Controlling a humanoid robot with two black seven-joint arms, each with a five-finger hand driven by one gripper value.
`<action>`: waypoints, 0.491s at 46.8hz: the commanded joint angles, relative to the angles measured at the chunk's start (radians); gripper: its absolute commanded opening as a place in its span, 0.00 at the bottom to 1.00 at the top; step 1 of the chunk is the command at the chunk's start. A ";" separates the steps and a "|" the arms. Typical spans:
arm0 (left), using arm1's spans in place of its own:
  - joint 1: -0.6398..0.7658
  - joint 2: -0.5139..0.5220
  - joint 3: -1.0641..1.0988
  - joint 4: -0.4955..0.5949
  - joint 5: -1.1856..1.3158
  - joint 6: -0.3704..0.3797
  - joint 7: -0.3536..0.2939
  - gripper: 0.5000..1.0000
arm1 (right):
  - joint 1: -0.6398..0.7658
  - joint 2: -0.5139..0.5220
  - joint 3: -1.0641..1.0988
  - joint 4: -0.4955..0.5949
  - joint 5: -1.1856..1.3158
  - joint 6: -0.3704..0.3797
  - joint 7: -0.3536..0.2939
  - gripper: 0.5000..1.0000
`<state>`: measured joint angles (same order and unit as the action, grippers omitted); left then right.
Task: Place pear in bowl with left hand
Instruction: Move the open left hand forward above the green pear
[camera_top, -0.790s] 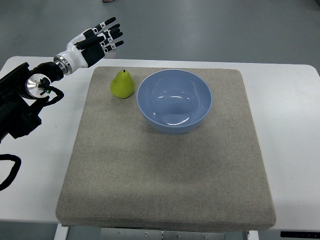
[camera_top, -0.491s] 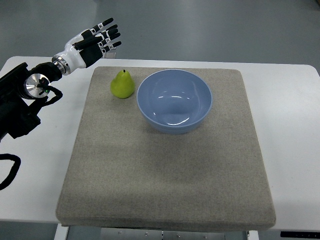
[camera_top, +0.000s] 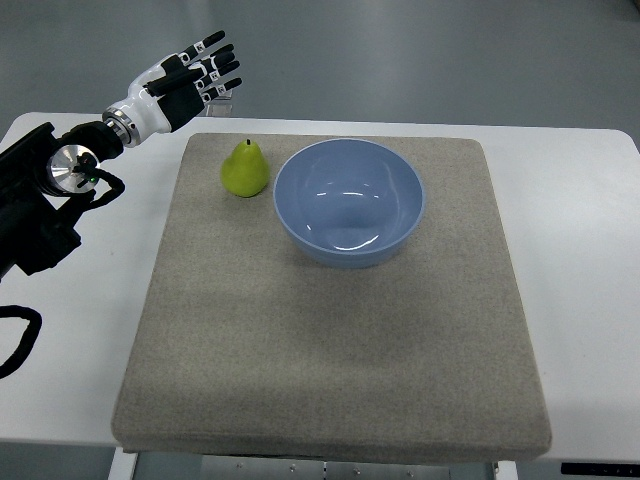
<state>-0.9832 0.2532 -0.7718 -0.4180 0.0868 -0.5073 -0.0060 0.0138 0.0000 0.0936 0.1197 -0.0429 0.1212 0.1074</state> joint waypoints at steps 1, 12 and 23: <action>0.000 0.000 0.003 0.004 0.013 -0.002 -0.002 0.99 | 0.000 0.000 0.000 0.000 0.000 0.000 0.000 0.85; -0.023 0.029 0.034 0.005 0.016 -0.003 -0.002 0.99 | 0.000 0.000 0.000 0.000 0.000 0.000 0.000 0.85; -0.051 0.078 0.042 0.002 0.036 -0.007 -0.002 0.99 | 0.000 0.000 0.000 0.000 0.000 0.002 0.000 0.85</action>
<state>-1.0247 0.3161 -0.7361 -0.4151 0.1102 -0.5114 -0.0077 0.0139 0.0000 0.0936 0.1197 -0.0430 0.1213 0.1074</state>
